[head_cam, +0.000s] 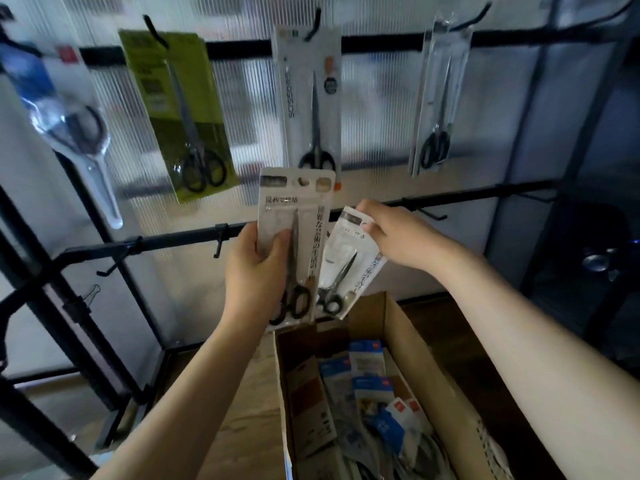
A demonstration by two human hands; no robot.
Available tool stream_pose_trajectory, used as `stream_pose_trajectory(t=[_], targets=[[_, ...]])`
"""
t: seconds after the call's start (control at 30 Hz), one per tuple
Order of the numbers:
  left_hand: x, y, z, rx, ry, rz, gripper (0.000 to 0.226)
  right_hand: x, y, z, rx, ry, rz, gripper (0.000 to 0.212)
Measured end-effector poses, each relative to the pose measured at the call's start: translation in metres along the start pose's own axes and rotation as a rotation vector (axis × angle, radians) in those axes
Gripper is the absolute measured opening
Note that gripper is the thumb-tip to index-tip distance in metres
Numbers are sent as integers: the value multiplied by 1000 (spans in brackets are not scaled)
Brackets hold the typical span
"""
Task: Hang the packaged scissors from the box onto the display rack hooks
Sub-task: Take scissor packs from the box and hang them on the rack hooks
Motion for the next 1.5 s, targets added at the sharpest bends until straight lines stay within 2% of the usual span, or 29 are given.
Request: stream_pose_trajectory(t=[0.27,0.43,0.53,0.67,0.87,1.13,1.5], targets=[[-25,9,-10,8,11,33,7,19,-45,-5,-76,-71,-15,26],[-59,31,-16,40,79,4,8,10,-96,-2,-191,-91,-74,32],[-80,48,-22,58,94,-11,7,-4,-138,-7,-281,-83,1,35],[-101,67,-27,86,83,2,11,-18,-200,-13,-426,-107,18,30],[-132,85,-25,84,100,25,8,-37,-260,-26,-628,-90,-116,16],[-154,110,-38,66,94,-2,9,-80,-276,-46,-646,-74,-177,21],[-182,131,-46,-44,163,-59,32,-98,-282,-66,-611,-137,-290,10]])
Point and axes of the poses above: each hand's wrist, its own z-axis away from the middle knuckle, its own y-axis out of the palm, x = y × z, the point moved 7 cm from there along -z, towards the middle knuckle, and after that the axes turned 10 degrees about -y, right-handed, at the moved point
